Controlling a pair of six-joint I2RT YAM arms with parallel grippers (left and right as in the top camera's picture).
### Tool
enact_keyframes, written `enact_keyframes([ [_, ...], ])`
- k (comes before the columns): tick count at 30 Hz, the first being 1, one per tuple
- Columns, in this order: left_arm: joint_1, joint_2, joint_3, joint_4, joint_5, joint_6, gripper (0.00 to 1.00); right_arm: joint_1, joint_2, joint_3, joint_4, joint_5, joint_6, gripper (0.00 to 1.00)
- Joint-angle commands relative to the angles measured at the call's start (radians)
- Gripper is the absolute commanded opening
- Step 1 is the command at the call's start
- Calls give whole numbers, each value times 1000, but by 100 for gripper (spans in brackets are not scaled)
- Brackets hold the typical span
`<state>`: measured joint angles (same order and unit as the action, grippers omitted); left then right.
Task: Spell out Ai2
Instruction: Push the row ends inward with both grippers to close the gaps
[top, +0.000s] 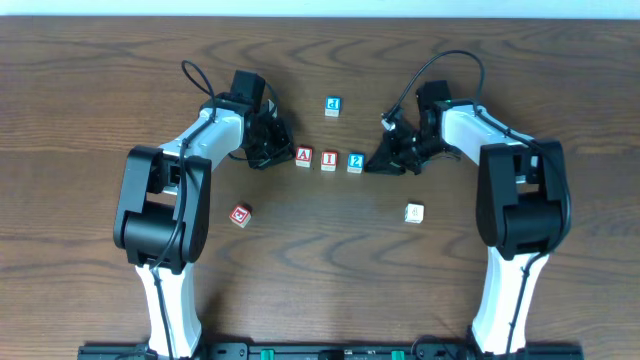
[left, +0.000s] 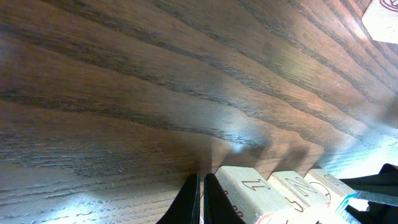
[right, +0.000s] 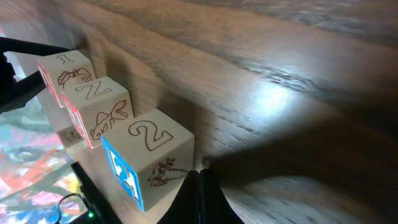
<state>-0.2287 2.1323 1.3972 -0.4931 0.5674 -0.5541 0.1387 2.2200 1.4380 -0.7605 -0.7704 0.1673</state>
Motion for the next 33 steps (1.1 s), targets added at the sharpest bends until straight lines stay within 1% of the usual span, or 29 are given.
enact_keyframes([
  [1, -15, 20, -1, -3, -2, -11, 6, 18, 24, -1, 10, 3, 13, 1],
  [33, -51, 21, -1, 13, -2, -37, 6, 52, 24, -1, 69, -5, 39, 1],
])
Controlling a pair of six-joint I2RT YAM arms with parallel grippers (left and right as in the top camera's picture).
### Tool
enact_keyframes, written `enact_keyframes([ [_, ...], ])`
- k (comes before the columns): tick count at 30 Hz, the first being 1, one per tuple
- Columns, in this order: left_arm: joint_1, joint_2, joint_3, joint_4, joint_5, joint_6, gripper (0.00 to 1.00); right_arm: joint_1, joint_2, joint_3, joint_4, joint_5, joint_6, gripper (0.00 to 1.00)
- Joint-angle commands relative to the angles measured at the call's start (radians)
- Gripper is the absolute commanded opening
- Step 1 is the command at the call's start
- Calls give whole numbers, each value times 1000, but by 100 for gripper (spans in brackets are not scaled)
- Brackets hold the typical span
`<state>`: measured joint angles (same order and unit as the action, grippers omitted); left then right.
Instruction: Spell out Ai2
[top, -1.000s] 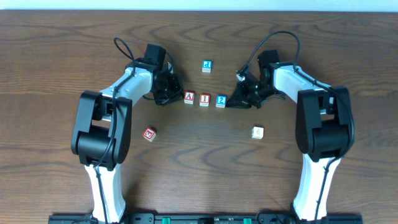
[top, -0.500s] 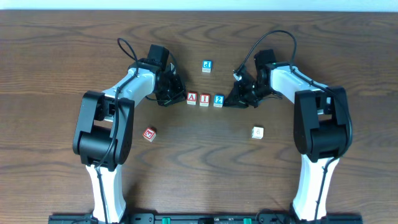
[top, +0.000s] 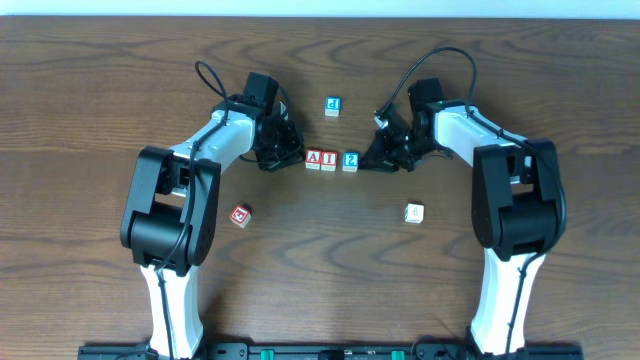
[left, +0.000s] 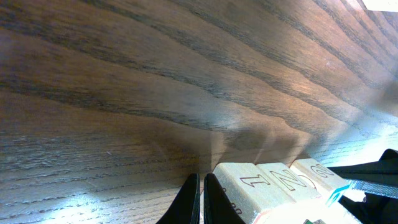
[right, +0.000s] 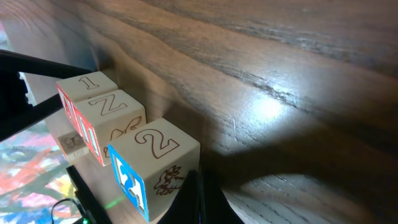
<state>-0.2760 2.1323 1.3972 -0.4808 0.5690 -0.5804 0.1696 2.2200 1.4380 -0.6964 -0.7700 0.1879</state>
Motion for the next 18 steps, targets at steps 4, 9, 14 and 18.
enact_keyframes([
  [4, -7, 21, -1, 0, -3, -11, 6, 41, 24, -1, 6, -5, 18, 1],
  [9, -7, 21, -1, -3, -3, -16, 6, 55, 24, -1, 9, -5, 18, 1],
  [14, -7, 21, -1, -5, -5, -19, 6, 54, 24, -1, 12, -5, 21, 1],
  [18, -7, 20, -1, -7, -11, -19, 6, 54, 24, -1, 18, -4, 21, 1],
])
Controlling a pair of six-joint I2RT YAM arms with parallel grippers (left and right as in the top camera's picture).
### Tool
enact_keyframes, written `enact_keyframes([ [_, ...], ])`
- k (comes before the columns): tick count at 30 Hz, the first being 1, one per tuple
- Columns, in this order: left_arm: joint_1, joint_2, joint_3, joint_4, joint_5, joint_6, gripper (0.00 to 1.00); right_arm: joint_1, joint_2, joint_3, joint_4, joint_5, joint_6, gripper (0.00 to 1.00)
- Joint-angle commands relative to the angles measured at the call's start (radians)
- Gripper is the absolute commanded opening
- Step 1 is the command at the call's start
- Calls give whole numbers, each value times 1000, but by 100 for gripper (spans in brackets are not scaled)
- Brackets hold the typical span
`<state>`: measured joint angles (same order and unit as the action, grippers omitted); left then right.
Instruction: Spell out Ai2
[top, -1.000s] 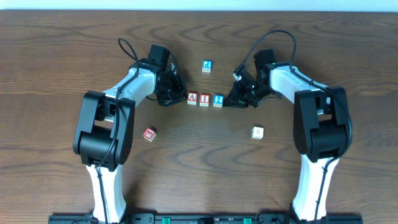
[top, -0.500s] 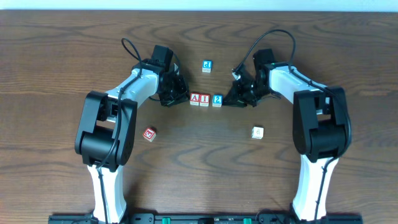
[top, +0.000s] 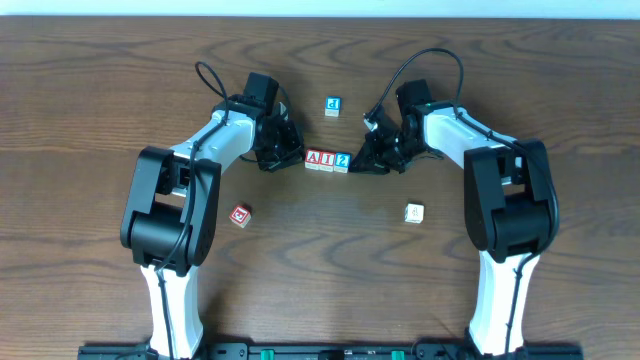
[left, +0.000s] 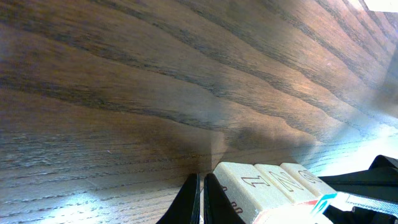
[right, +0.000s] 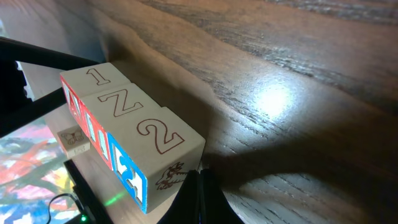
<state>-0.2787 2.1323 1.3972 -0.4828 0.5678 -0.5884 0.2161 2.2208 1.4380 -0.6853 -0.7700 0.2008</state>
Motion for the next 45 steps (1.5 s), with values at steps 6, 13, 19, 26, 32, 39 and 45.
enact_keyframes([
  [6, -4, 20, -1, -22, -28, -19, 6, 0, 24, 2, 15, -4, 8, 1],
  [13, -5, 20, -1, -23, -27, -31, 6, -8, 24, 3, 24, -4, 8, 1],
  [19, -5, 20, -1, -29, -29, -49, 5, -8, 24, 3, 32, -4, 8, 1],
  [26, -4, 20, -1, -42, -55, -70, 6, -8, 24, 3, 39, 1, 8, 1],
  [32, -1, 20, 0, -38, -96, -71, 6, -16, 23, 16, 32, 21, 0, 1],
  [39, 30, 20, 9, -36, -116, -65, 6, -39, 23, 107, -72, 113, -49, 1],
  [45, 68, -13, 100, -101, -142, -2, 5, -60, 12, 282, -234, 177, -87, 1],
])
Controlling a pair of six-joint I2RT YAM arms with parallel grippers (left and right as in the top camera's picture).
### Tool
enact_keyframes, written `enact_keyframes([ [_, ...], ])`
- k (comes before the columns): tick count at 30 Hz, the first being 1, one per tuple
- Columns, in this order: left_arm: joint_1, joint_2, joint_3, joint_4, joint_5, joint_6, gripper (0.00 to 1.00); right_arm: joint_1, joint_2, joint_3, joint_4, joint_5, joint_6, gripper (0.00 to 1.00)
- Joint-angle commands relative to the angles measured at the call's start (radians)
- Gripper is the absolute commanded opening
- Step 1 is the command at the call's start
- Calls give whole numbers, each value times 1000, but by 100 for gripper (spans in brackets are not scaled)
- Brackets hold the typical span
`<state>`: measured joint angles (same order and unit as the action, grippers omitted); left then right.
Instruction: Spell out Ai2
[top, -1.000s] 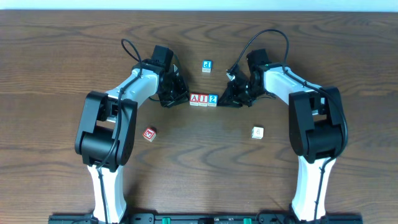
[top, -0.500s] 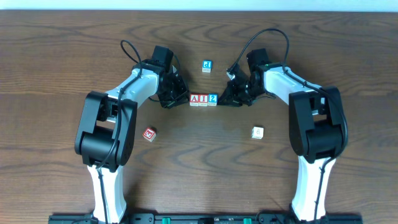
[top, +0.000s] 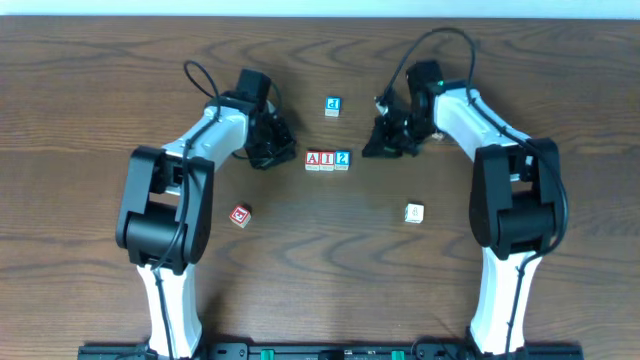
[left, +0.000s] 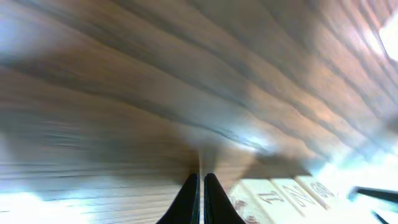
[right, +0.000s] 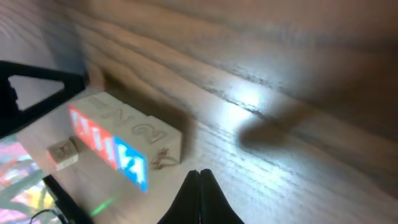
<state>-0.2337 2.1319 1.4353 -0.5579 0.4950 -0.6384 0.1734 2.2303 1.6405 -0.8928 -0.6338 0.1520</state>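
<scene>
Three wooden blocks stand touching in a row at the table's middle: a red A block (top: 313, 160), a red I block (top: 327, 160) and a blue 2 block (top: 342, 159). The same row of blocks (right: 124, 140) shows in the right wrist view, and its blurred tops (left: 292, 198) in the left wrist view. My left gripper (top: 284, 157) is shut and empty, a short gap left of the A block. My right gripper (top: 370, 150) is shut and empty, off to the right of the 2 block. The shut left fingertips (left: 200, 182) and right fingertips (right: 200, 175) hold nothing.
A blue P block (top: 333, 105) lies behind the row. A red block (top: 240, 214) sits at the front left and a pale block (top: 414, 212) at the front right. The bare wooden table (top: 320, 270) stretches all round.
Both shut grippers have drawn back from the ends of the row. The right one now stands well clear to the right, the left one a little to the left. The blocks stay joined.
The three blocks first stood spaced apart, with a shut gripper at each end. Later the A and I touched and the 2 stood close. Then all three were pressed together between the grippers. Now the row stands alone.
</scene>
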Motion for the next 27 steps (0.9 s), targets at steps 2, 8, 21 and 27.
enact_keyframes([
  [2, 32, -31, 127, -94, -113, 95, 6, -26, -10, 170, -96, 75, -57, 1],
  [8, 37, -140, 367, -304, -283, 248, 6, -30, -78, 443, -285, 279, -65, 1],
  [21, 37, -632, 464, -587, -430, 518, 6, -28, -555, 597, -534, 407, -122, 1],
  [27, 37, -826, 396, -660, -430, 575, 6, -28, -752, 565, -644, 436, -127, 2],
])
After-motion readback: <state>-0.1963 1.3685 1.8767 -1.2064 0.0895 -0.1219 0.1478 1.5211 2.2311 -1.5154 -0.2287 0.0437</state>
